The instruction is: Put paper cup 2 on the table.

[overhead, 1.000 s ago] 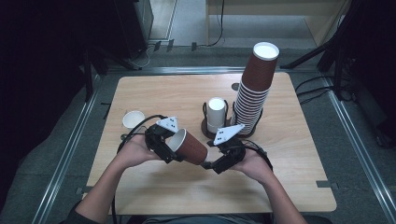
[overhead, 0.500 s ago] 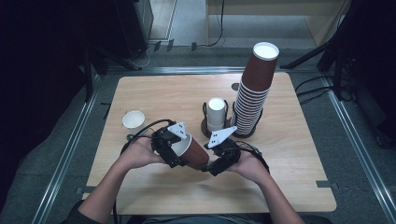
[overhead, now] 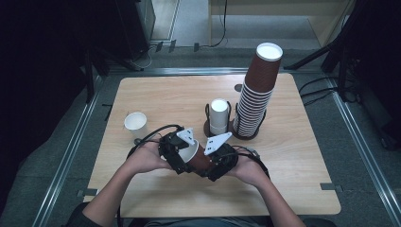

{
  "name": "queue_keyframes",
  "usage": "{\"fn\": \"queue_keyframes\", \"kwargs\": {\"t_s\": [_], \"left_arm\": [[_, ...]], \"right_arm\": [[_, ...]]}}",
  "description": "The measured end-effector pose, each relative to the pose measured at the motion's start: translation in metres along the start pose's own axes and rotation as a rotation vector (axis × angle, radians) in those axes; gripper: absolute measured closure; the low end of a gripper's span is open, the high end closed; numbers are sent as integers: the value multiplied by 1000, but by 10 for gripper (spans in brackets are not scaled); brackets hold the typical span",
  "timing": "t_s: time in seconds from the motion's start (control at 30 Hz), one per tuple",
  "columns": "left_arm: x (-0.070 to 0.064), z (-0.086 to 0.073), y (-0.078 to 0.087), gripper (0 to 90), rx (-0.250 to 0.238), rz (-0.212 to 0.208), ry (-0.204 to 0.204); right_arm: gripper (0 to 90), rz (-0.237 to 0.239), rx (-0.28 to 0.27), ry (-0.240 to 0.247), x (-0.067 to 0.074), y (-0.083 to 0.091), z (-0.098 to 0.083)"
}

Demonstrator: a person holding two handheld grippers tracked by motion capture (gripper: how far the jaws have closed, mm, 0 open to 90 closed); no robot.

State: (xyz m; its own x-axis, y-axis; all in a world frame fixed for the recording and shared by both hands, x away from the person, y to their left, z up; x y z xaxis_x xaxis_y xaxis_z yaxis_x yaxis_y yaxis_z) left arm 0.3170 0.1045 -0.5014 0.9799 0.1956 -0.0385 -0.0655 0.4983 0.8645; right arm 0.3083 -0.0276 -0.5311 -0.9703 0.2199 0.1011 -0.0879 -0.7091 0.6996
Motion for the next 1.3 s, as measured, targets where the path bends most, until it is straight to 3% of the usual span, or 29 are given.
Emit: {"fn": "queue_keyframes", "kwargs": {"t_s": [0.13,0.23,0.37,0.67,1.07,1.3], "left_arm": [[0,0,1,41,-10,1,-1],[1,0,2,4,-25,-2,22],[5,0,9,0,-79,3,56],[10,-2,19,0,-156,31,87],[10,2,25,0,-279,15,145],[7,10,27,0,-358,-32,191]], "right_arm": [[210,4,-10,9,0,1,1],[209,1,-14,8,0,2,2],[208,-16,-29,3,-4,7,1],[208,-41,-80,-27,-9,19,3],[207,-58,-177,-58,-13,34,8],[207,-49,-196,-52,-10,34,10]]}}
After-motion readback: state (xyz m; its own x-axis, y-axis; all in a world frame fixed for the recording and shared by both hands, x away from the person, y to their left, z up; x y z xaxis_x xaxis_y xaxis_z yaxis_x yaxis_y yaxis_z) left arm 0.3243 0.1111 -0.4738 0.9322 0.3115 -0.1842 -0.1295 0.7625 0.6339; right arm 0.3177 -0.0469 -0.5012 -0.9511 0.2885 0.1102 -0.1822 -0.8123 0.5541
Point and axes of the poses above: each handheld gripper's, and its own axes: y roughly backward along the jaws, z roughly out of its top, x roughly to its left, the point moved 5 cm from there along -y, roughly forward along the jaws, and after that the axes turned 4 degrees about -y, right-handed, at the moved point
